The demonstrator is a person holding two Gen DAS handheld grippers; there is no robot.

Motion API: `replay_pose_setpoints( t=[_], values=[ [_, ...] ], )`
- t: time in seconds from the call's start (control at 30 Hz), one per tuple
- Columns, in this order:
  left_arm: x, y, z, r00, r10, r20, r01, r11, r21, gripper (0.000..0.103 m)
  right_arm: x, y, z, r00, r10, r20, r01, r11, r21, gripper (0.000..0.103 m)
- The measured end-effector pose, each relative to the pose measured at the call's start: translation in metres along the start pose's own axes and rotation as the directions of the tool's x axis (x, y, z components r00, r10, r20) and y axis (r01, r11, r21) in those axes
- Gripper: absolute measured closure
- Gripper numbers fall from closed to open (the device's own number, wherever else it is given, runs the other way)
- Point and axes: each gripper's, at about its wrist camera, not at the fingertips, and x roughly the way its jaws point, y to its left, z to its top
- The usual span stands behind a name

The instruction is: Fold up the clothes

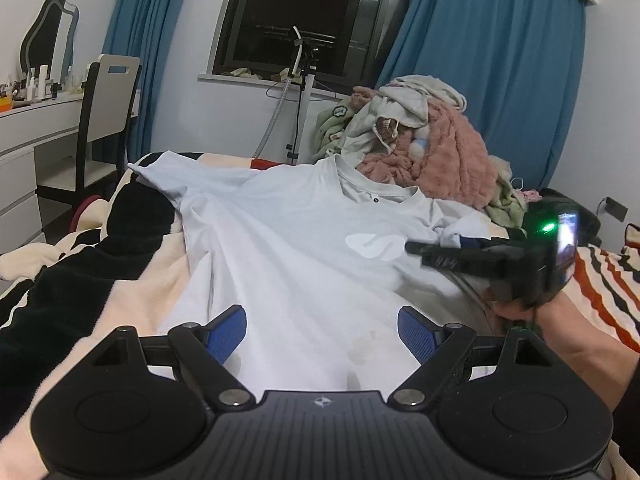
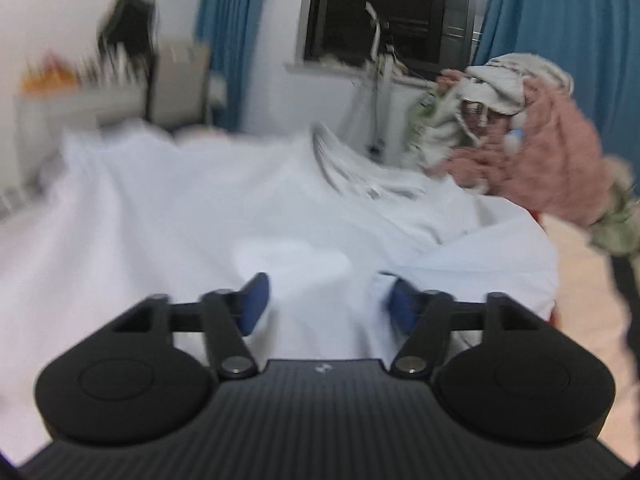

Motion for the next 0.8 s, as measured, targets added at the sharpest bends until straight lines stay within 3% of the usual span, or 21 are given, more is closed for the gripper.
replay_pose_setpoints(
  t=[0.17, 0.33, 0.43, 0.5, 0.6, 0.67, 0.7, 0.77, 0.8],
  values=[
    [-0.001, -0.001, 0.0, 1.0, -0.005, 0.0, 0.005, 1.0, -0.001, 0.019, -0.028, -0.045, 0.012, 0.991, 0.075, 0.107, -0.105, 0.945, 0.309, 0.034],
    [-0.002, -0.004, -0.001, 1.0, -0.01, 0.0, 0.01, 1.0, -0.003, 0.019, -0.06, -0.074, 0.005, 0.995, 0.009, 0.096, -0.04, 0.942, 0.332, 0.035],
    [-0.005, -0.005, 0.0, 1.0, -0.011, 0.003, 0.011, 1.0, -0.011, 0.019, -0.079, -0.103, -0.01, 0.994, -0.024, 0.103, -0.023, 0.903, 0.428, 0.035],
    [-0.008, -0.006, -0.001, 1.0, -0.011, 0.006, 0.012, 1.0, -0.009, 0.019, -0.085, -0.128, -0.02, 0.991, -0.058, 0.118, -0.013, 0.851, 0.524, 0.035],
    [-0.011, -0.008, -0.002, 1.0, -0.004, 0.012, 0.004, 1.0, 0.0, 0.017, -0.092, -0.162, -0.043, 0.984, -0.129, 0.123, 0.009, 0.724, 0.69, 0.036],
    [-0.01, -0.008, -0.003, 1.0, 0.0, 0.009, 0.0, 1.0, 0.002, 0.017, -0.084, -0.182, -0.061, 0.986, -0.151, 0.071, 0.04, 0.631, 0.775, 0.042],
    [-0.008, -0.008, -0.003, 1.0, 0.003, 0.006, -0.003, 1.0, 0.003, 0.016, -0.076, -0.189, -0.068, 0.989, -0.147, 0.034, 0.063, 0.605, 0.794, 0.043],
    [-0.004, -0.009, -0.005, 1.0, 0.013, -0.003, -0.013, 1.0, 0.01, 0.016, -0.056, -0.19, -0.074, 0.992, -0.112, -0.052, 0.111, 0.629, 0.769, 0.044],
    [-0.002, -0.009, -0.005, 1.0, 0.017, -0.008, -0.017, 1.0, 0.011, 0.016, -0.045, -0.187, -0.074, 0.992, -0.094, -0.088, 0.129, 0.67, 0.731, 0.044]
  ],
)
